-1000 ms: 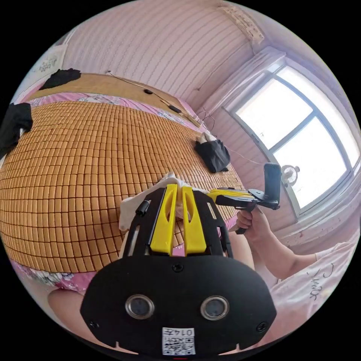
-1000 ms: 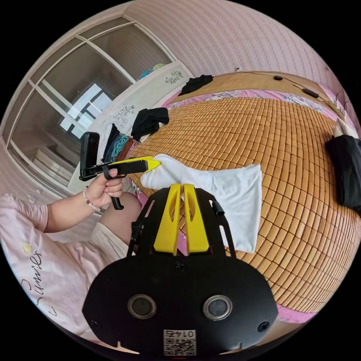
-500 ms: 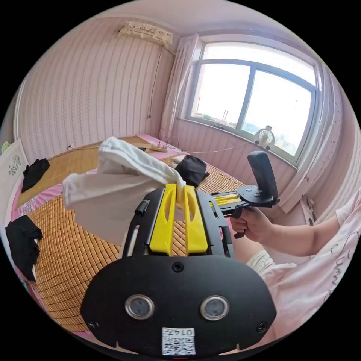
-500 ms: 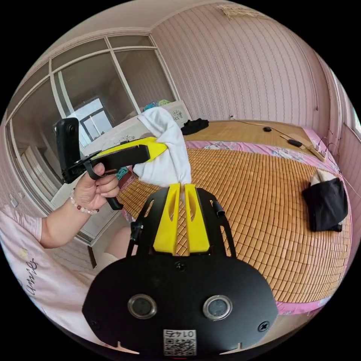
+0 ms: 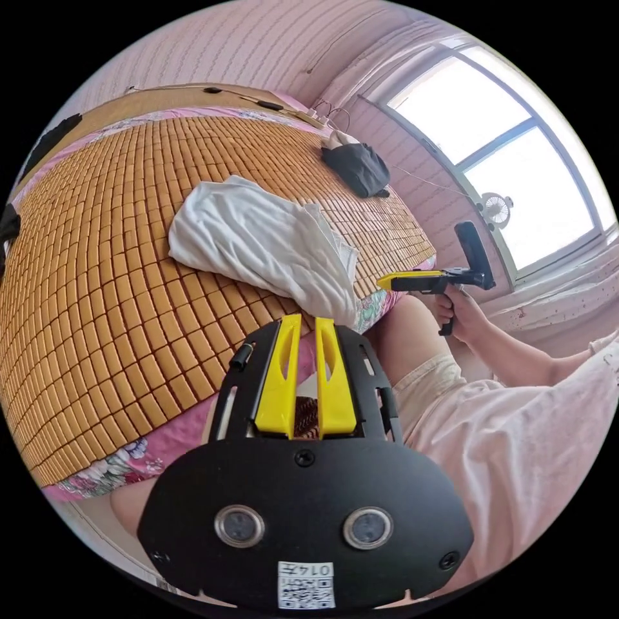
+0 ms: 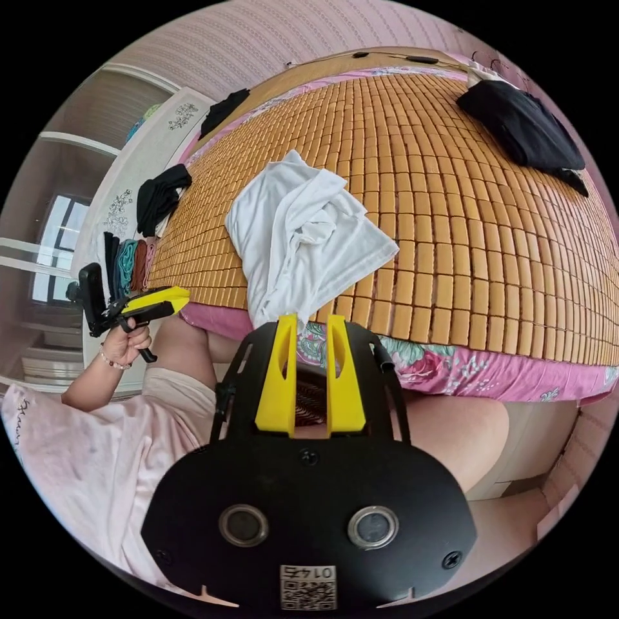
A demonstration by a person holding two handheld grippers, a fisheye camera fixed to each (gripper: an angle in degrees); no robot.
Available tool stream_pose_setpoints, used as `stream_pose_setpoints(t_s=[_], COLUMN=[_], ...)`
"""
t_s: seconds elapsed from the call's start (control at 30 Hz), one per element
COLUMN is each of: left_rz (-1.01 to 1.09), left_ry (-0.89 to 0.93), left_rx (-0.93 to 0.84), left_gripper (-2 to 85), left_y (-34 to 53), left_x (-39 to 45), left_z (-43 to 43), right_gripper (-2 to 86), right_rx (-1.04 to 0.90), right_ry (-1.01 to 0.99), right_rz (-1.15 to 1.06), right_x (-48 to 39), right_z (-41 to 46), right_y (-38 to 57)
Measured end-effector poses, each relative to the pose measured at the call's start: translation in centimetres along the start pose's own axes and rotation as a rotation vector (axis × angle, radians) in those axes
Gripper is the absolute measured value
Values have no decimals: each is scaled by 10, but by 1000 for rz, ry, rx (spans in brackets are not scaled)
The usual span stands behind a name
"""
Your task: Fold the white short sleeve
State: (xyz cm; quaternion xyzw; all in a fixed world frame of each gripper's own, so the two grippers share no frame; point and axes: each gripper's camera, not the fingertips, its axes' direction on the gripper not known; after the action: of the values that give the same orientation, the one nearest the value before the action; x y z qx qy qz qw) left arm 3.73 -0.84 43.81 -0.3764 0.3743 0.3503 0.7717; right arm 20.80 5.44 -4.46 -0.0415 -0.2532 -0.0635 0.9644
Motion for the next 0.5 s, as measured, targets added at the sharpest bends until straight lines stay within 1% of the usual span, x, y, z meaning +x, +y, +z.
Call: stream_pose_setpoints(t_s=[0.07, 0.17, 0.23, 0.3, 0.37, 0.4, 0.43, 0.5], left_rz=[55, 110, 99, 82, 74, 69, 58, 42], left_ry=[-24, -64, -65, -44, -57, -63, -80, -107], left_rx=[5, 2, -7, -16, -41, -51, -79, -183], left_gripper=[50, 59, 69, 80, 92, 94, 90, 73], left_y=[-33, -78, -104, -125, -148, -153, -159, -164], left_x=[8, 20, 24, 26, 29, 29, 28, 25], left_z=[-1, 7, 16, 25, 39, 43, 52, 70], right_gripper=[86, 96, 106, 106, 92, 49, 21, 7], right_rx=[20, 30, 34, 20, -12, 3, 0, -10], right_ry=[45, 165, 236, 260, 275, 293, 302, 299], right_rz=[12, 22, 23, 24, 29, 29, 24, 20], right_x=[3, 7, 9, 11, 13, 12, 9, 6], right_z=[-1, 2, 6, 11, 19, 18, 16, 13], right_y=[-18, -46, -63, -73, -78, -78, -77, -73])
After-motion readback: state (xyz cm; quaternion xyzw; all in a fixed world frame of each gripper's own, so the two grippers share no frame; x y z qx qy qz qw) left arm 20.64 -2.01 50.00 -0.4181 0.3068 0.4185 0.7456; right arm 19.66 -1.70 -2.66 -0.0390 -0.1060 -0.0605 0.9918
